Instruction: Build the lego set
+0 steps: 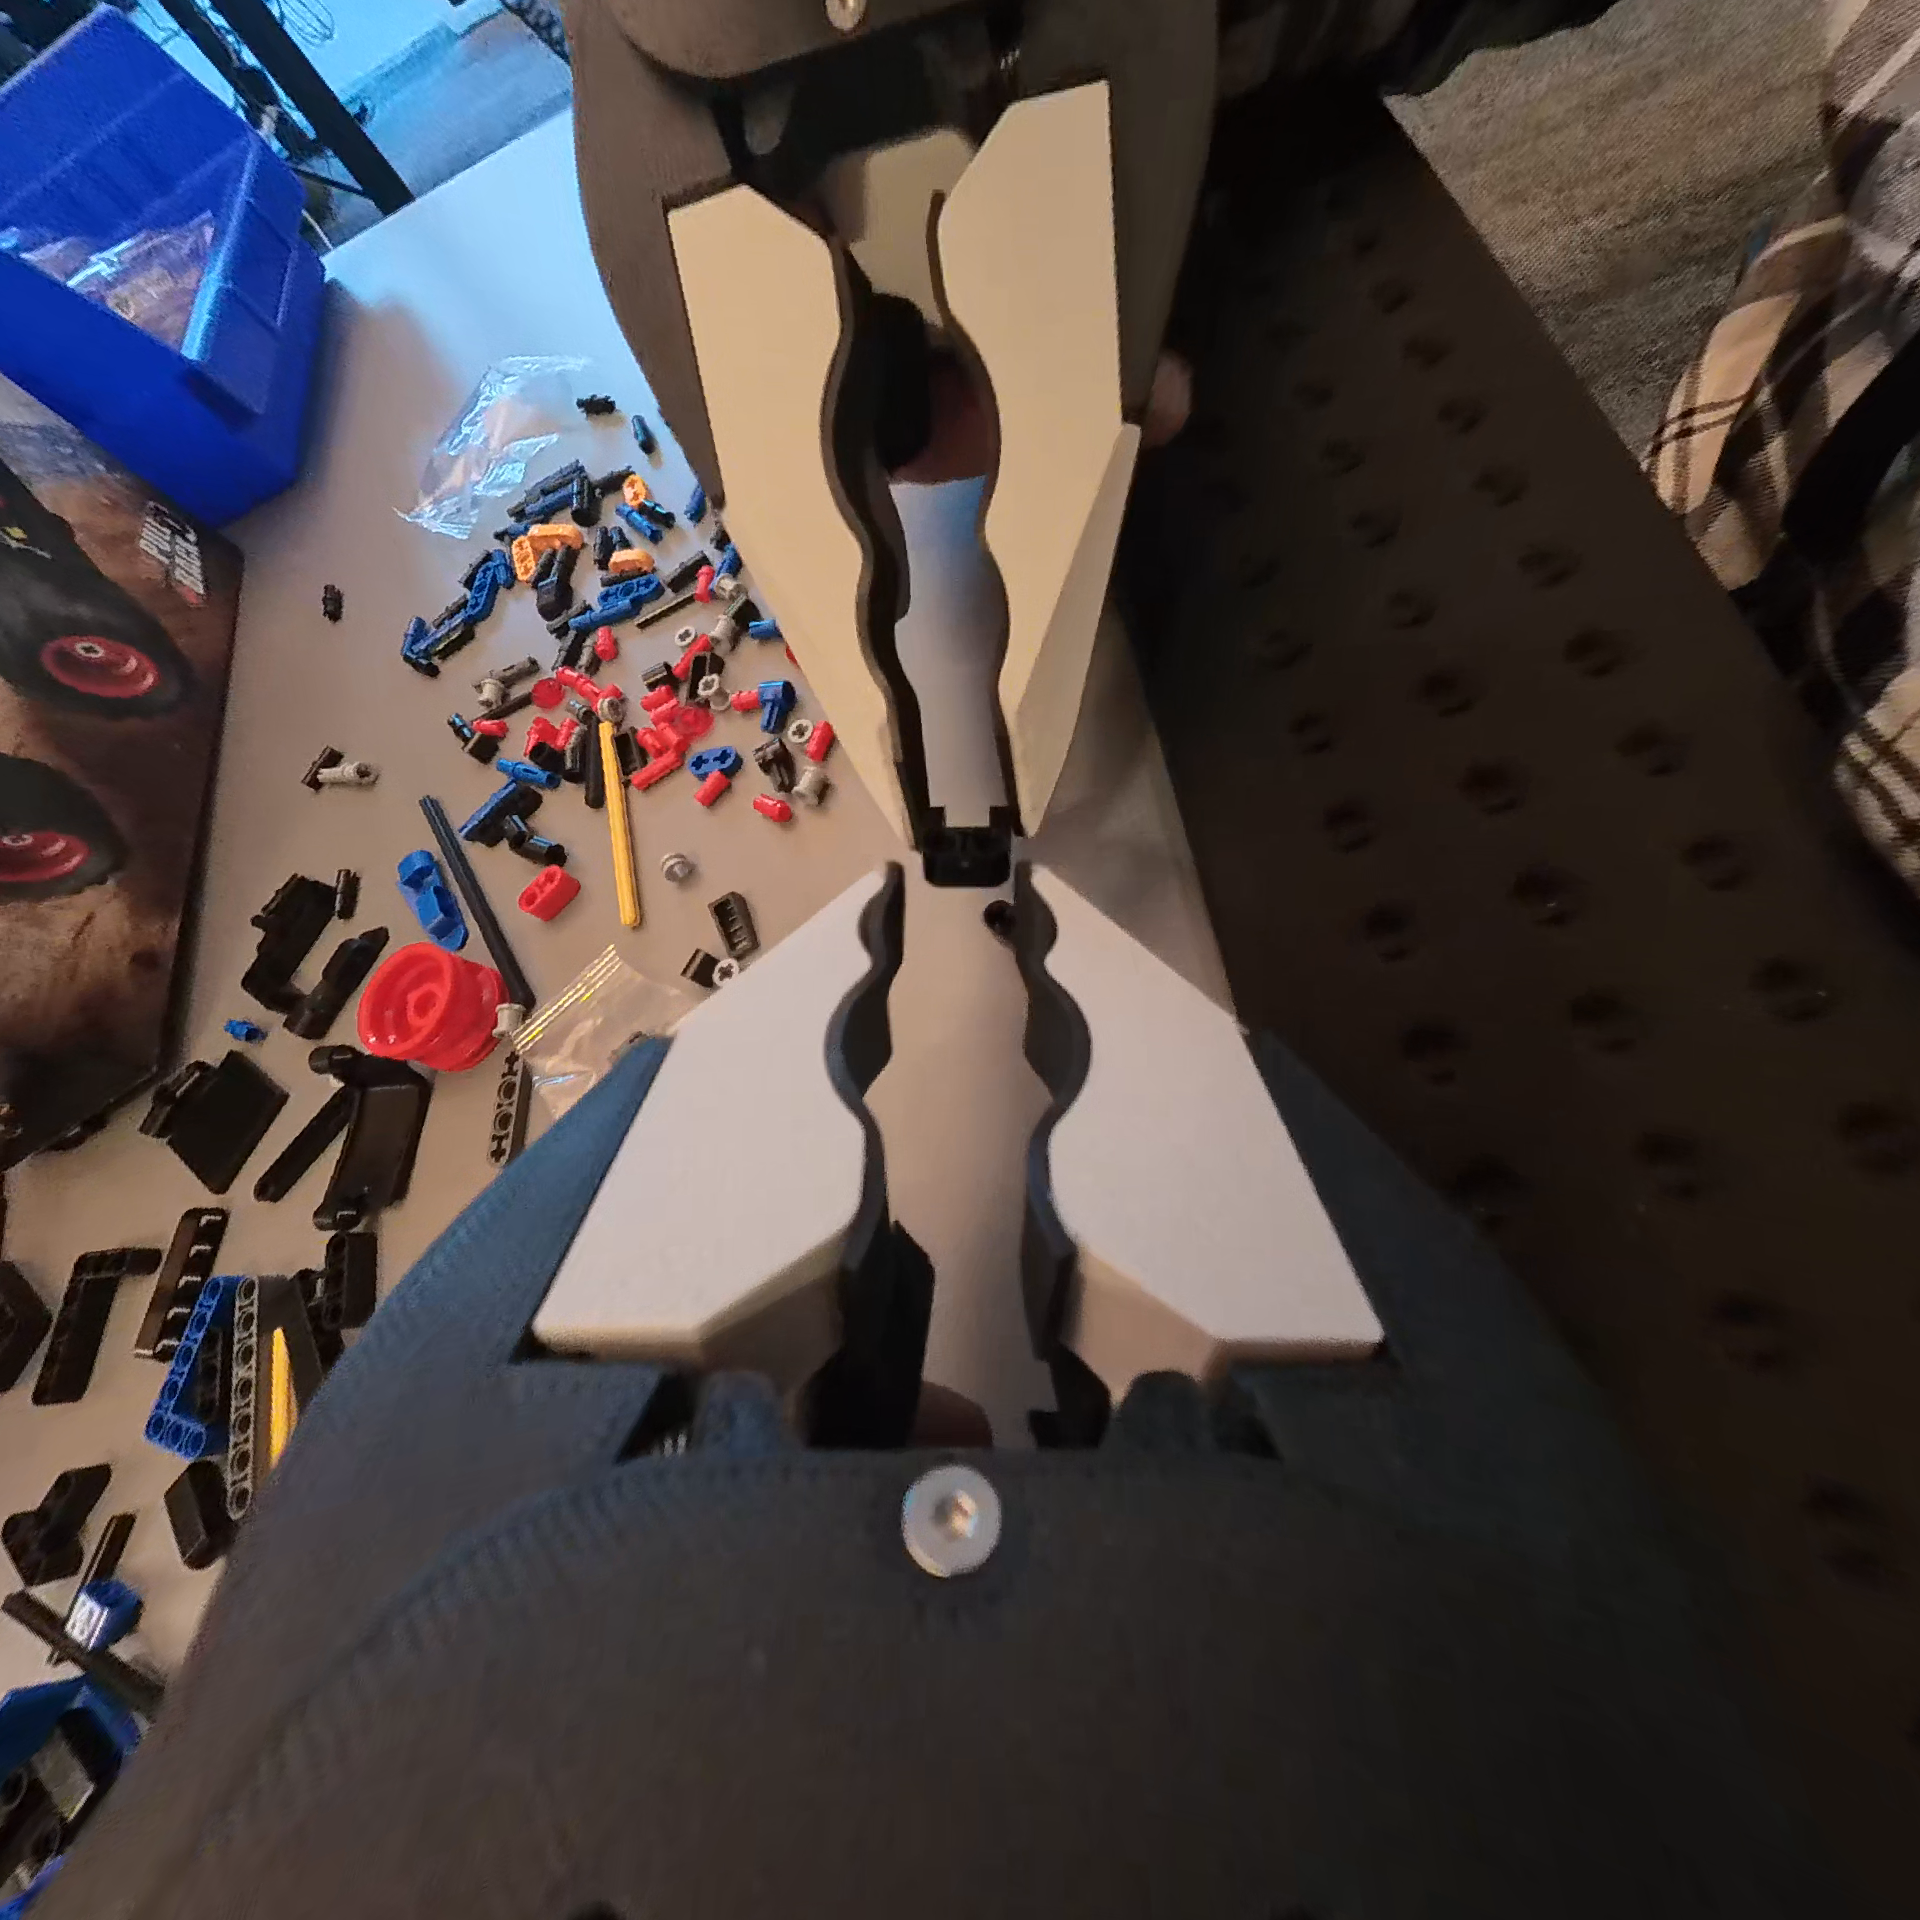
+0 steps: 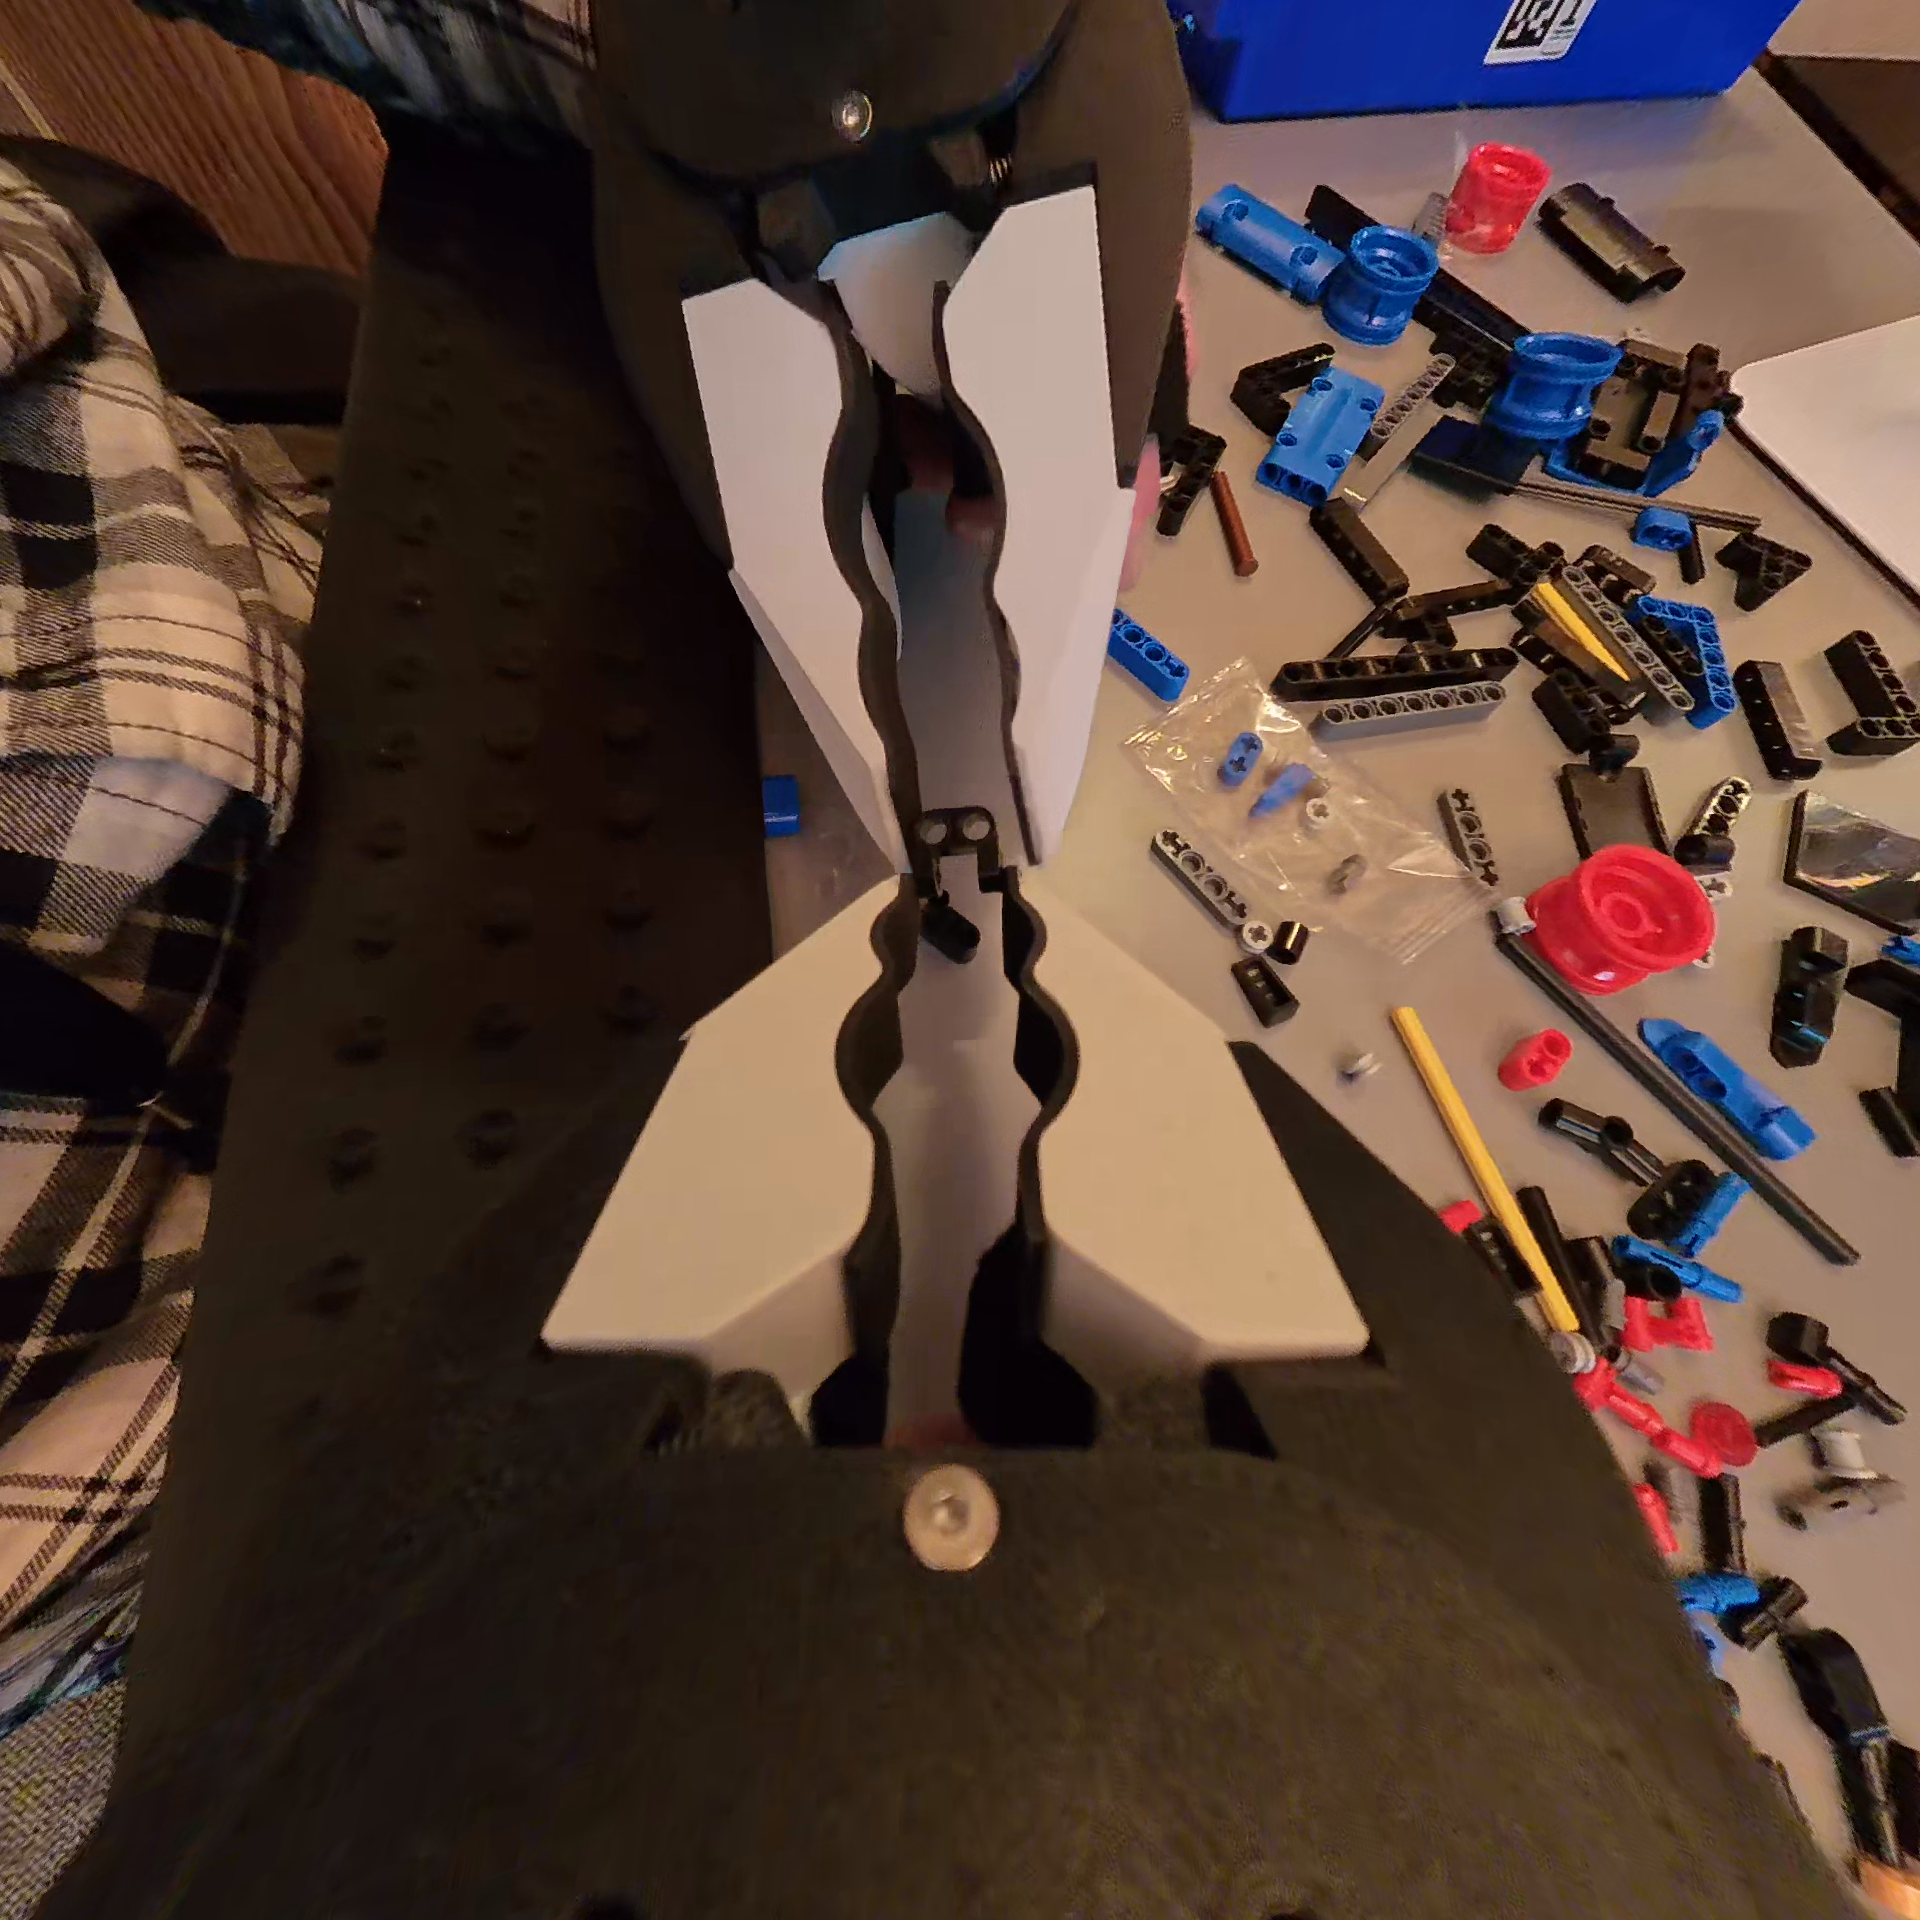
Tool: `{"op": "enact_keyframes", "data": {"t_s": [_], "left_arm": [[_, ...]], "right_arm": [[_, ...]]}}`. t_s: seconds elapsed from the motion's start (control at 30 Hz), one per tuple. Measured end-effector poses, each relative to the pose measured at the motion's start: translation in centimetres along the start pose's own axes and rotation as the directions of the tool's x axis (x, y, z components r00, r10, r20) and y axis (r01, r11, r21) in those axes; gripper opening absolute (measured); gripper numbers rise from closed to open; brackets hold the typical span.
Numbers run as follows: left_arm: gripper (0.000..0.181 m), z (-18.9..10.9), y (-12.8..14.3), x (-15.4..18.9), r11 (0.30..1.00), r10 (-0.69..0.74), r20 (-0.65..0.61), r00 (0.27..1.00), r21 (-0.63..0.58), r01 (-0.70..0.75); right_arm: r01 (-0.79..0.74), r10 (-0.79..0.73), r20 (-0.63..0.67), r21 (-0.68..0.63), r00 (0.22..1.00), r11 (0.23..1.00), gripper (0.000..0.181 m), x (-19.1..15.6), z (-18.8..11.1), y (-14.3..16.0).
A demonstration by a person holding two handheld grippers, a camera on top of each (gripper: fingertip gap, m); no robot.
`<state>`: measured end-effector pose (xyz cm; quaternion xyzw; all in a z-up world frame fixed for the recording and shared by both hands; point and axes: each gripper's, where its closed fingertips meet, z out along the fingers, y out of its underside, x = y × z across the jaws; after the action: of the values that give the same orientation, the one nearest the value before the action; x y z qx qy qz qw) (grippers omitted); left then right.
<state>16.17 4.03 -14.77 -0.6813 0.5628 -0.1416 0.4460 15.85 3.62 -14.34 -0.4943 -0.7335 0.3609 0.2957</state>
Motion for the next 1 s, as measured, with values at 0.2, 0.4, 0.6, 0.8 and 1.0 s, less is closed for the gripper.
{"op": "enact_keyframes", "data": {"t_s": [0.2, 0.4, 0.6, 0.8, 1.0], "left_arm": [[0.015, -0.4, -0.3, 0.5, 1.000, 0.000, -0.010, 1.000, 0.016, 0.000], [0.014, -0.1, 0.2, 0.3, 1.000, -0.010, -0.009, 1.000, -0.009, 0.010], [0.014, 0.3, 0.7, 0.6, 0.999, -0.034, -0.032, 0.999, -0.034, 0.033], [0.014, 0.5, 1.0, 0.6, 0.998, -0.049, -0.042, 0.998, -0.045, 0.047], [0.014, 0.6, 1.2, 0.5, 0.997, -0.068, -0.048, 0.997, -0.052, 0.065]], "right_arm": [[0.020, -0.020, 0.010, -0.057, 1.000, 0.998, 0.014, -0.3, 0.3, 0.4], [0.002, -0.001, 0.014, -0.094, 1.000, 0.996, 0.014, -0.1, 0.5, 0.8], [-0.018, 0.023, 0.038, -0.120, 0.999, 0.993, 0.014, -0.2, 0.9, 1.4], [-0.025, 0.031, 0.044, -0.130, 0.999, 0.991, 0.014, -0.2, 1.0, 1.6], [-0.024, 0.033, 0.054, -0.149, 0.998, 0.989, 0.014, -0.1, 1.1, 1.7]]}}
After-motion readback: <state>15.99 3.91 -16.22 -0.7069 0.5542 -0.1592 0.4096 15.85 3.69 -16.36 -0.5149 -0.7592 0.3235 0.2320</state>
